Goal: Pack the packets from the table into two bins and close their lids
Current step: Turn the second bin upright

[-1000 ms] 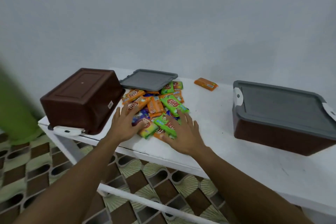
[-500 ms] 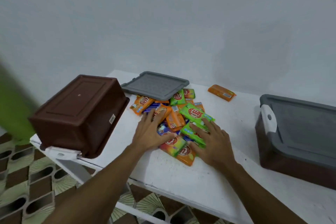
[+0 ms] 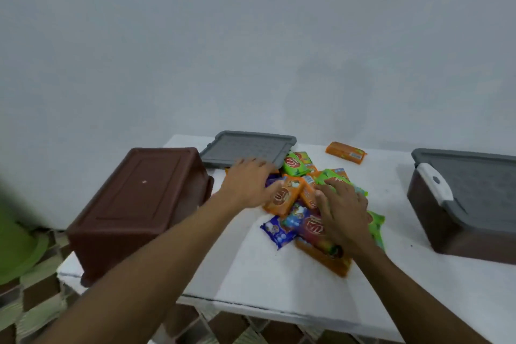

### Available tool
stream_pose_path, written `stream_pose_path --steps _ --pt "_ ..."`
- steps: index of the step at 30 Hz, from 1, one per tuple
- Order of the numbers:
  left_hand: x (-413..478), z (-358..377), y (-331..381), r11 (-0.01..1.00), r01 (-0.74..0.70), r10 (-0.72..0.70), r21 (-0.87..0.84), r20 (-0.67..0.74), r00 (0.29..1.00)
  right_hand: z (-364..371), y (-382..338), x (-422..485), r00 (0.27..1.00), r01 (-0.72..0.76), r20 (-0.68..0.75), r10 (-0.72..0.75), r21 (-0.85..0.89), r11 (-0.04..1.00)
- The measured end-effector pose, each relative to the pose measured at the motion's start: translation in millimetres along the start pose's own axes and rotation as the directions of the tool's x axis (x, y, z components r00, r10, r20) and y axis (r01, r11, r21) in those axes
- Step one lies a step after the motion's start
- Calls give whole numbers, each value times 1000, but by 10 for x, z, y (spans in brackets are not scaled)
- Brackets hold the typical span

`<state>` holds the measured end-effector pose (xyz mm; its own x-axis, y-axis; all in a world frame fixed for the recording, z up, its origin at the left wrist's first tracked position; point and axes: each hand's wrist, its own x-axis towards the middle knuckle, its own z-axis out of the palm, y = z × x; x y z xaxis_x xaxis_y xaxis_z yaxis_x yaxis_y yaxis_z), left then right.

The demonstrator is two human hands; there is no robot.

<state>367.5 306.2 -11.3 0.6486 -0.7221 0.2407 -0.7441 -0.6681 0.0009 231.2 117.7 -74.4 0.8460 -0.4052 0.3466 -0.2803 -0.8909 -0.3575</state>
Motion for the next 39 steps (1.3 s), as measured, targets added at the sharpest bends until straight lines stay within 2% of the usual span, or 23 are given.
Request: stream_pose_path --steps 3,6,10,12,14,18,22,27,31,34,37,39 --pt "-108 -336 -681 999 -1 2 44 -28 1000 139 -575 -19 993 97 -60 -97 2 995" --pt "-326 -519 -1447 997 70 -70 22 2 998 252 -1267 -124 987 160 -17 -159 108 981" --pt "-612 -462 -2166 980 197 -187 -10 268 945 387 -2002 -521 954 246 83 -287 325 913" --pt "-713 -413 -2305 983 182 -167 -27 277 946 415 -2252 -622 927 274 157 -341 338 900" --pt "-759 -424 -2334 985 171 -157 -35 255 954 425 -2397 -621 938 237 170 -301 318 918" --pt "-856 -522 -2408 968 252 -246 14 270 931 429 -2347 -573 970 218 51 -239 255 942" --pt "-1064 -601 -2635 933 353 -357 68 289 888 375 -2180 -487 997 51 40 -60 198 979" --pt "-1366 -614 -2715 824 501 -372 -266 413 831 405 -2269 -479 988 -157 64 143 359 920" --pt "-1567 -715 -2569 784 525 -456 -331 266 849 282 -2602 -463 965 -251 182 191 419 873" --pt "-1668 -892 -2576 729 502 -500 -465 139 855 72 -2797 -435 968 -248 115 222 538 806" --pt "-1771 -1073 -2627 610 446 -551 -655 54 833 -183 -2998 -460 962 -186 -29 270 656 732" --pt "-1801 -1151 -2674 429 380 -569 -819 82 819 -276 -3074 -443 935 -171 -69 349 771 613"
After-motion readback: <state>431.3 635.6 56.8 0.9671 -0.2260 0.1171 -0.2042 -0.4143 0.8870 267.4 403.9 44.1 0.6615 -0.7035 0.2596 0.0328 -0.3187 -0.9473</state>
